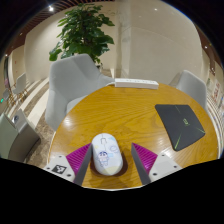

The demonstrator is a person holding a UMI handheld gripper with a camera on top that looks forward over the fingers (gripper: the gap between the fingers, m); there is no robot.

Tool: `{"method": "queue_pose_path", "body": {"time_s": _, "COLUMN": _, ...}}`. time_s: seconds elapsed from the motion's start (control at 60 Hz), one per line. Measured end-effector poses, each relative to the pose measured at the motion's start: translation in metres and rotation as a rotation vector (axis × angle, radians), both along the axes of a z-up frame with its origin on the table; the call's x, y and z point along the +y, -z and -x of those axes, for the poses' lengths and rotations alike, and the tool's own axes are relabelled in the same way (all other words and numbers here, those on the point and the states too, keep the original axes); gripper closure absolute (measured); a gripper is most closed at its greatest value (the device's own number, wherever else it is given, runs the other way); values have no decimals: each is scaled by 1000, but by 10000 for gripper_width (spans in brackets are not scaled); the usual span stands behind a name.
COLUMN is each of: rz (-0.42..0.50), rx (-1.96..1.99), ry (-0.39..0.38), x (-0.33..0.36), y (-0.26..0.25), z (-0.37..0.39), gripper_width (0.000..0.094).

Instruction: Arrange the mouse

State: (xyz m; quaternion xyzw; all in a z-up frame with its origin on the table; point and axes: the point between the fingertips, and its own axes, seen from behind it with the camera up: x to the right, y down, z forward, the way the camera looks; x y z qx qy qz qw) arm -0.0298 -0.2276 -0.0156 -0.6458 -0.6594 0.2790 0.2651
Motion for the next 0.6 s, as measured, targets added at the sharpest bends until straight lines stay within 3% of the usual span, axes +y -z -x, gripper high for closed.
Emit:
{"method": "queue_pose_path", "body": {"time_s": 0.1, "rz": -7, "rx": 8, "ry": -9, "x": 0, "y": 1, "z": 2, "gripper_width": 443}}
{"method": "queue_pose_path", "body": {"time_s": 0.333, "rz": -31, "rx": 2, "ry": -28, "x": 2, "y": -12, "z": 3, "gripper_width": 568}}
{"method": "queue_pose_path", "body": {"time_s": 0.483, "rz": 3, "rx": 97, "ry": 1, "x": 40, "y": -79, "z": 31, "gripper_width": 573}}
{"method": "queue_pose_path", "body": {"time_s": 0.6, "rz": 0, "rx": 154, "ry": 61, "x": 114, "y": -120, "z": 73, "gripper_width": 572}}
